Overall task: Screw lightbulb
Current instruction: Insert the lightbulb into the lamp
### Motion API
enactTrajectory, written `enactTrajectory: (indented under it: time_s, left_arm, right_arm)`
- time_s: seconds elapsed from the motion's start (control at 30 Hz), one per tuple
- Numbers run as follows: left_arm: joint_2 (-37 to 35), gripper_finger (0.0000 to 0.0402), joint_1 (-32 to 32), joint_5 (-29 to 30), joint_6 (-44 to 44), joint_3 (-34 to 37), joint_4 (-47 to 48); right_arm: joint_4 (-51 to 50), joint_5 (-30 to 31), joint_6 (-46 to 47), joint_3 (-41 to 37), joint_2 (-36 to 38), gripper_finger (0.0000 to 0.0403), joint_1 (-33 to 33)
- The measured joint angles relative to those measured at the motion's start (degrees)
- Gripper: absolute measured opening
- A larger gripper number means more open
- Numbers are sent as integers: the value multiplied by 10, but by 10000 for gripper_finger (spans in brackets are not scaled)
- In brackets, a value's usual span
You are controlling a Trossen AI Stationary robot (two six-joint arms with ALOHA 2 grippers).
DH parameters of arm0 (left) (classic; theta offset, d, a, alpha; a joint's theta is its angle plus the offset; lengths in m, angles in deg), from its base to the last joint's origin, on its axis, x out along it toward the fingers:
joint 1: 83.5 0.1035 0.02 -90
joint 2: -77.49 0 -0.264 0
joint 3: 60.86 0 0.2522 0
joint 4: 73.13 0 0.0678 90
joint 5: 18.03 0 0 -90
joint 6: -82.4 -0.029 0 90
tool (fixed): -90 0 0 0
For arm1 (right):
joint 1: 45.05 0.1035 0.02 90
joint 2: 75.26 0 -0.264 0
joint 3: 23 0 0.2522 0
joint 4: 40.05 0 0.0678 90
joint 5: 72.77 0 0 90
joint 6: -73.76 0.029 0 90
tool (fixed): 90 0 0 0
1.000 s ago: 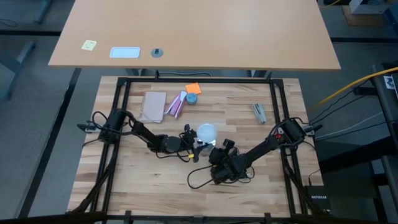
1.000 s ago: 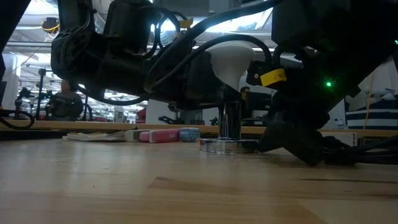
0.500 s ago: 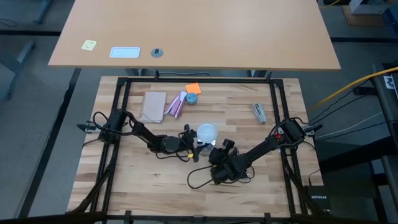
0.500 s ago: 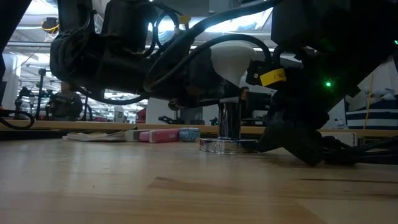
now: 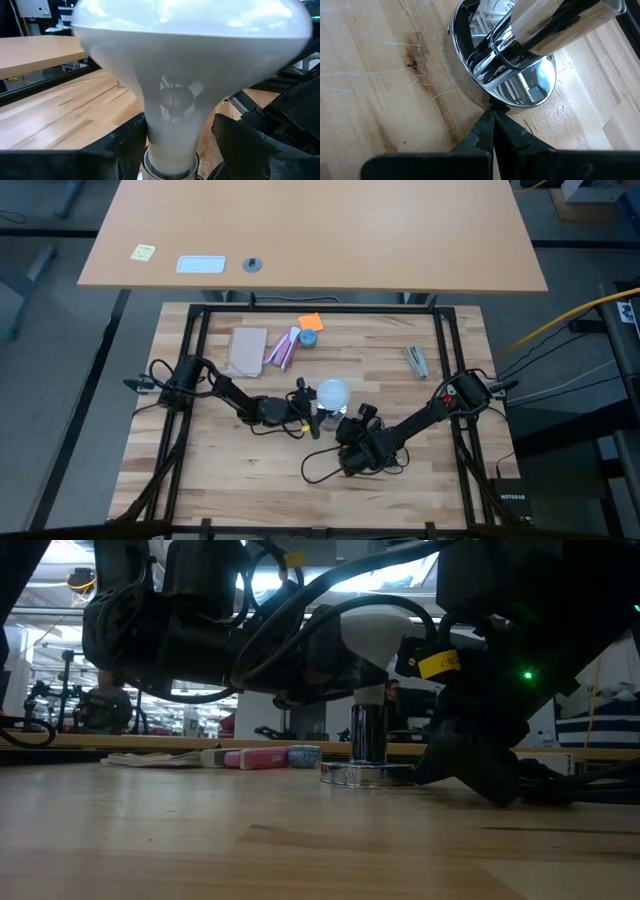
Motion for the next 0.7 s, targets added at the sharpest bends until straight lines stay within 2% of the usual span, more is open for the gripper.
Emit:
enactTrajectory:
  time_s: [0.37, 0.7]
  left_arm:
    - [-1, 154, 0, 1, 0, 0, 4]
    - [-2, 162, 0, 0, 0, -1, 15]
  right_arm:
    - [0, 14, 0, 0, 0, 5, 17]
    - [-28, 36, 0, 32, 0, 5, 56]
